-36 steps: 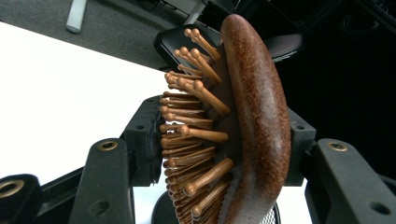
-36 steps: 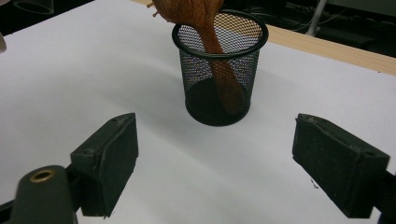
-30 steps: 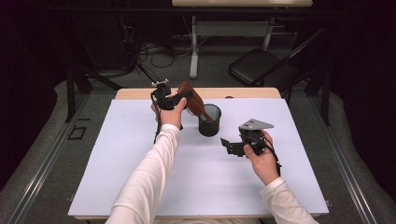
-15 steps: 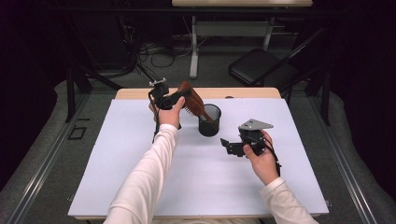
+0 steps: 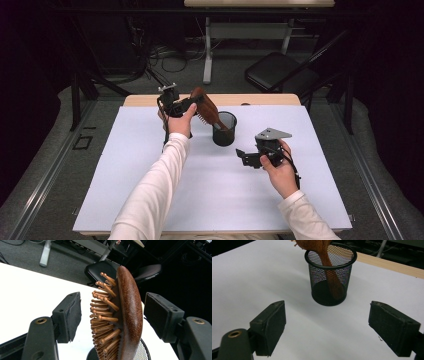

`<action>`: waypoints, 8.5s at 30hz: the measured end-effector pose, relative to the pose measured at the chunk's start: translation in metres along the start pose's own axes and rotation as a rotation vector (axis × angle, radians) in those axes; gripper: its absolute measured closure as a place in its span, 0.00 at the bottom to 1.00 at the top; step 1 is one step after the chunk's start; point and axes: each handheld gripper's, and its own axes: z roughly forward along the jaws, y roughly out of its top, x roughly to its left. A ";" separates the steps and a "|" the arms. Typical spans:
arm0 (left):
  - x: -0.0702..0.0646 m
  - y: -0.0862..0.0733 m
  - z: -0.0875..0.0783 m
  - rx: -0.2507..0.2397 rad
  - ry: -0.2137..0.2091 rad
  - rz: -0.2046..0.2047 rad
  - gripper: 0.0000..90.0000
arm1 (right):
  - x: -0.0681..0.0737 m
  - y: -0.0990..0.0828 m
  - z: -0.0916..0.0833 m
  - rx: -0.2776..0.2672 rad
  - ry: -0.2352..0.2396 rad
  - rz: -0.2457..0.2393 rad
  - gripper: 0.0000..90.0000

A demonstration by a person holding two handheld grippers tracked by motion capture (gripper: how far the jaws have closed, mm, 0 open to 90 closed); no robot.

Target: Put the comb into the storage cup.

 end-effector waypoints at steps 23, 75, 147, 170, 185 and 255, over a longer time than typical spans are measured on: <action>0.005 0.011 -0.017 -0.043 0.008 0.005 0.30 | 0.001 -0.001 0.001 0.005 -0.001 -0.004 0.16; 0.043 0.022 -0.047 -0.034 0.089 0.103 0.36 | 0.000 -0.002 0.002 0.011 -0.002 -0.009 0.16; 0.041 -0.020 -0.125 0.175 -0.110 0.489 0.18 | -0.001 -0.002 0.001 0.017 -0.009 -0.011 0.16; 0.049 -0.062 -0.140 0.186 -0.220 0.563 0.17 | 0.010 -0.003 -0.003 0.033 -0.025 -0.074 0.16; 0.070 -0.085 -0.152 0.178 -0.220 0.588 0.17 | 0.015 -0.014 -0.021 0.037 -0.022 -0.110 0.16; 0.141 -0.110 -0.171 0.098 -0.096 0.448 0.17 | -0.038 -0.078 -0.038 0.013 -0.137 0.108 0.16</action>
